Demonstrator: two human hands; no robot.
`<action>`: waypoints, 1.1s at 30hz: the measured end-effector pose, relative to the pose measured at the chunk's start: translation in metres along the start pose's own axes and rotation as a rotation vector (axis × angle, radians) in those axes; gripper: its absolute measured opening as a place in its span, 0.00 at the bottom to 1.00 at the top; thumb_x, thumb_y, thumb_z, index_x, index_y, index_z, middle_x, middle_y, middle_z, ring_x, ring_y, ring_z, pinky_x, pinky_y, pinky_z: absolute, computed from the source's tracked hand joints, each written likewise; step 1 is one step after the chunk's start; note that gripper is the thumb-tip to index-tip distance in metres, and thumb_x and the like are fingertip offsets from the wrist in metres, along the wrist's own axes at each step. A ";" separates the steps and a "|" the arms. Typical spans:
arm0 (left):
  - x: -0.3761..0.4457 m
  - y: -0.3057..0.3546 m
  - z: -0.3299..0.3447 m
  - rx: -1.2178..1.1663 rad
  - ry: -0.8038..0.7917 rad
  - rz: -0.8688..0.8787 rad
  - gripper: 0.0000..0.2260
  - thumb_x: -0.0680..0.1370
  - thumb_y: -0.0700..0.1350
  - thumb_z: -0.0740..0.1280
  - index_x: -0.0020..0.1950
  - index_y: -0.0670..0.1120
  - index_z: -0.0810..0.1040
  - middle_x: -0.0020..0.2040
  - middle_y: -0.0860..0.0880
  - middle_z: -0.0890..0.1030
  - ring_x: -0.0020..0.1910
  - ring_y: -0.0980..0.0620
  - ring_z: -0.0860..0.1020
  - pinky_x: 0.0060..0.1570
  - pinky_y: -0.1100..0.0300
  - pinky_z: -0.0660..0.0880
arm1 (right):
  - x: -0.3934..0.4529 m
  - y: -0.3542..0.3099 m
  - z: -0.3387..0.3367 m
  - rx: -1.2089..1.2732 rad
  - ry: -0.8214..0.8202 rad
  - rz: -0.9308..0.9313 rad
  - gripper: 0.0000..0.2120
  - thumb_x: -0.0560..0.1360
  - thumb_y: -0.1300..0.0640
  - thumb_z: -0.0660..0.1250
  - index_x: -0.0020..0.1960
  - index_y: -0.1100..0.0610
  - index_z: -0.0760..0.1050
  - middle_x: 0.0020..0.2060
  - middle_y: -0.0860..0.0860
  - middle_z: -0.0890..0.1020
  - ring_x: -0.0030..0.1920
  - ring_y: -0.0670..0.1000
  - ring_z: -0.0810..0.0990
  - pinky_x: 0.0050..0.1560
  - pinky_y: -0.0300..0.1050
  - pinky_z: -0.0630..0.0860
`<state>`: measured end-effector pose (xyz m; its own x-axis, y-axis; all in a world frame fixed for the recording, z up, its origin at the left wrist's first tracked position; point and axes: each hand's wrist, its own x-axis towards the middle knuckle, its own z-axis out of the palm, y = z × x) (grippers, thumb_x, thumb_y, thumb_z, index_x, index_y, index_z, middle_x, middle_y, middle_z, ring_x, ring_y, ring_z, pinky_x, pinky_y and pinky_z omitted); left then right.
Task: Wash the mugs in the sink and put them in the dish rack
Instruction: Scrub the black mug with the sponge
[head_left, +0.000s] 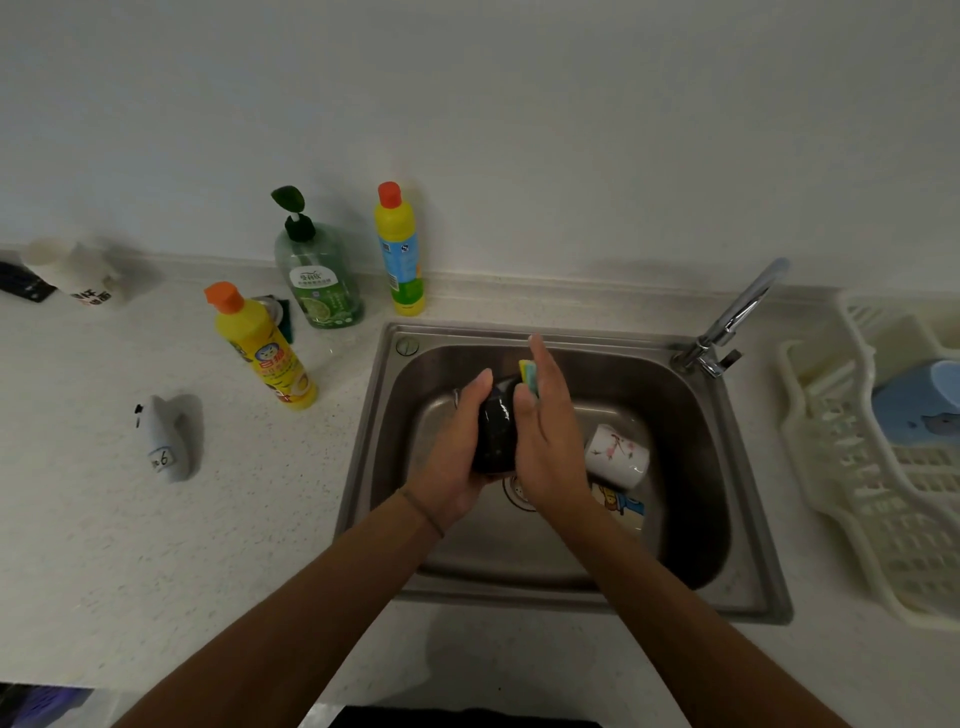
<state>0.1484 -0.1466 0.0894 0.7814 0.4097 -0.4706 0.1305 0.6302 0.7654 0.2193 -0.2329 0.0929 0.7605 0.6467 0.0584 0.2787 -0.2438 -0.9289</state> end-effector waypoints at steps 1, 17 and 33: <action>0.000 0.000 0.000 0.007 -0.005 0.013 0.28 0.78 0.67 0.61 0.71 0.51 0.78 0.65 0.43 0.82 0.65 0.44 0.81 0.61 0.44 0.79 | 0.002 0.000 -0.001 0.009 0.008 0.011 0.27 0.84 0.47 0.52 0.82 0.44 0.52 0.73 0.34 0.60 0.70 0.30 0.61 0.69 0.35 0.64; 0.000 -0.002 0.006 -0.026 0.216 0.229 0.22 0.75 0.58 0.71 0.67 0.50 0.77 0.59 0.45 0.84 0.57 0.45 0.84 0.47 0.53 0.82 | -0.024 0.002 0.016 0.032 0.034 -0.094 0.27 0.85 0.52 0.52 0.82 0.52 0.52 0.81 0.43 0.57 0.79 0.39 0.55 0.77 0.35 0.55; 0.009 -0.018 0.015 0.013 0.355 0.314 0.20 0.78 0.48 0.73 0.68 0.49 0.75 0.59 0.48 0.82 0.56 0.50 0.83 0.43 0.61 0.81 | 0.009 0.004 0.007 0.357 0.116 0.237 0.21 0.86 0.47 0.52 0.78 0.44 0.64 0.71 0.45 0.73 0.67 0.42 0.75 0.64 0.40 0.75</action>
<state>0.1623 -0.1646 0.0781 0.5276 0.7805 -0.3353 -0.0691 0.4328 0.8988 0.2236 -0.2227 0.0871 0.8452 0.5128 -0.1502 -0.1162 -0.0980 -0.9884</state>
